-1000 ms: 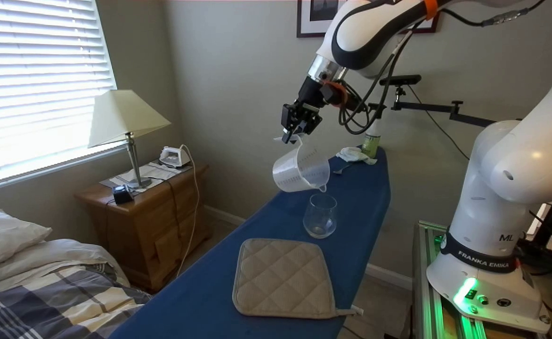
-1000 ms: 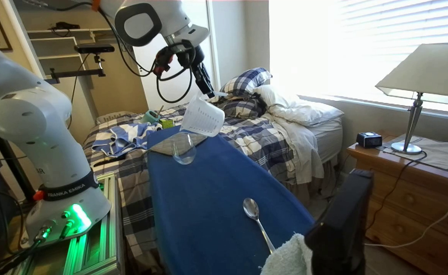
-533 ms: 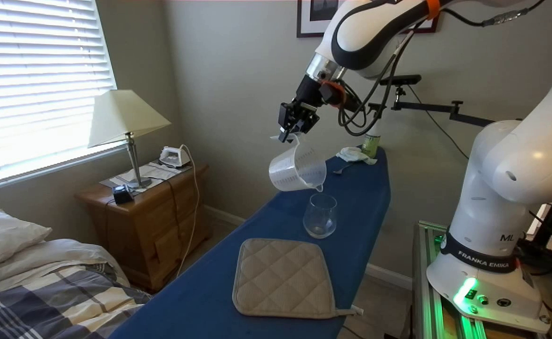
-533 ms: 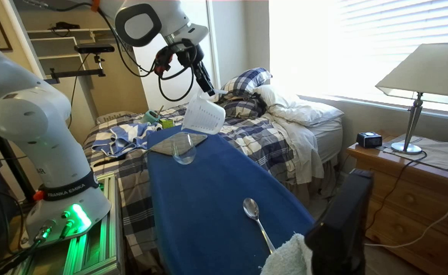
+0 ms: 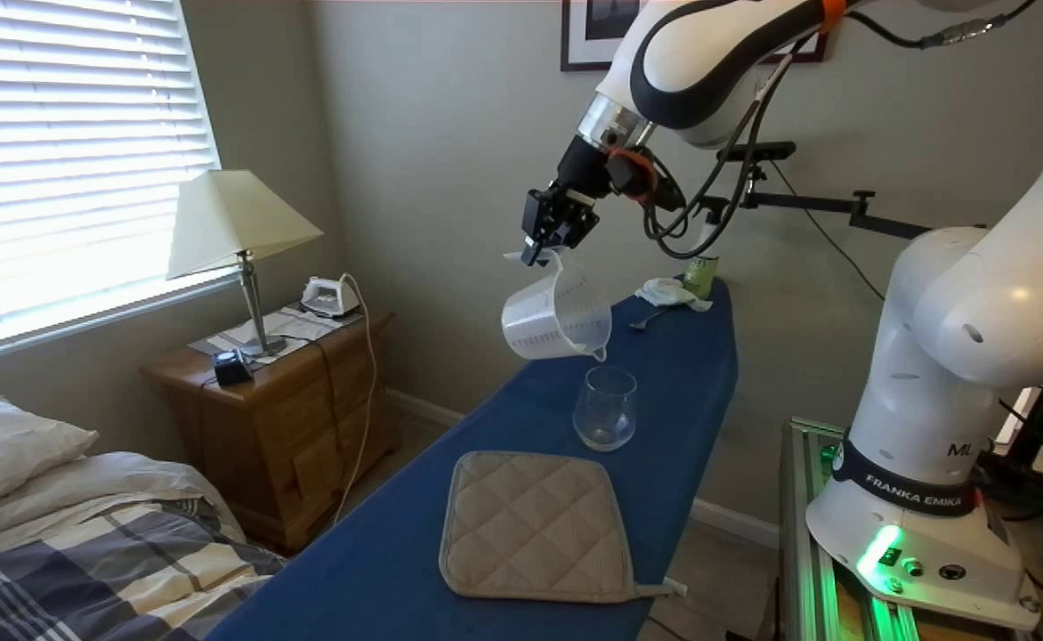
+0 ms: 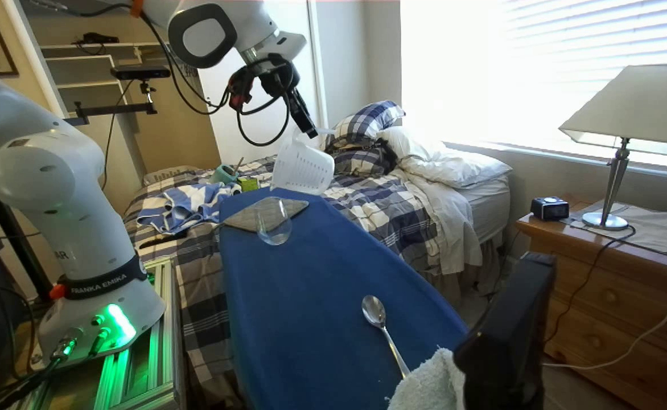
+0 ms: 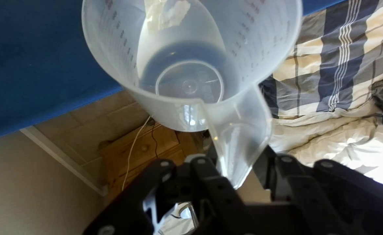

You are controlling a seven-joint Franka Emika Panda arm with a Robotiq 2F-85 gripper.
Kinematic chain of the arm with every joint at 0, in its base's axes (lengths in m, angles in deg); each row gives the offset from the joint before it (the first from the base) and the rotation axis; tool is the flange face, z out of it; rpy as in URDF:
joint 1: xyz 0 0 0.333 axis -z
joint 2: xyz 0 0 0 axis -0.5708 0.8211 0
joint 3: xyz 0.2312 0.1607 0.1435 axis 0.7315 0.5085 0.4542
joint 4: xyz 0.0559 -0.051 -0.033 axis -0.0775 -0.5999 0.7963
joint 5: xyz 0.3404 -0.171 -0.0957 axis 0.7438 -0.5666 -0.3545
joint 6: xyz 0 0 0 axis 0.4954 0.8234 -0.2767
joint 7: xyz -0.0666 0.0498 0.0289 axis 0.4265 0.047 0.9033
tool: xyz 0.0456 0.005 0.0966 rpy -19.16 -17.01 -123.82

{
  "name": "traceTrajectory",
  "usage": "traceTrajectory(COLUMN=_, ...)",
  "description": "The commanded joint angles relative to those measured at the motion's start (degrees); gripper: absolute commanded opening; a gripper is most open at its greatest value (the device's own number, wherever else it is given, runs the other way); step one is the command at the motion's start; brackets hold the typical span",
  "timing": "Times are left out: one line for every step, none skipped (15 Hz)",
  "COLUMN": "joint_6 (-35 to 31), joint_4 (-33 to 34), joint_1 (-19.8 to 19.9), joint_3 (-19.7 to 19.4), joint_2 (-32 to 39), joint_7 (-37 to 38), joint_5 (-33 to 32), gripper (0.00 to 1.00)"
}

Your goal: Pour the contents from the jar into the cup

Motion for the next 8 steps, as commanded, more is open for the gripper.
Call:
traceTrajectory(joint_6=-1.41, joint_4=-2.29, joint_1=-1.55, joint_3=-1.15, joint_2=-3.65, joint_7=-1.82, joint_5=0.33, gripper=0.09)
traceTrajectory(joint_6=-1.53, joint_4=-2.7, joint_1=-1.77, joint_3=-1.39, joint_2=-4.26, joint_7=-2.18, joint_5=0.42, gripper=0.09)
traceTrajectory(joint_6=-1.56, joint_4=-3.0, joint_1=-1.92, joint_3=-1.55, joint_2=-4.79, joint_7=-2.46, joint_5=0.41, gripper=0.09)
traceTrajectory(joint_6=-1.62, joint_4=-3.16, joint_1=-1.97, joint_3=-1.7, joint_2=-5.2, joint_7=-2.77, joint_5=0.36, gripper=0.09)
traceTrajectory(joint_6=-1.7, joint_4=-3.26, joint_1=-2.01, joint_3=-1.83, joint_2=-5.55, joint_7=-3.04, joint_5=0.34, gripper=0.09)
traceTrajectory(joint_6=-1.78, joint_4=-3.47, joint_1=-2.13, joint_3=-1.97, joint_2=-6.01, joint_7=-3.33, joint_5=0.41, gripper=0.09)
traceTrajectory(joint_6=-1.86, joint_4=-3.73, joint_1=-2.31, joint_3=-2.11, joint_2=-6.49, joint_7=-3.58, joint_5=0.49, gripper=0.09)
traceTrajectory(joint_6=-2.05, joint_4=-4.02, joint_1=-2.46, joint_3=-2.25, joint_2=-6.92, joint_7=-3.84, joint_5=0.5, gripper=0.09)
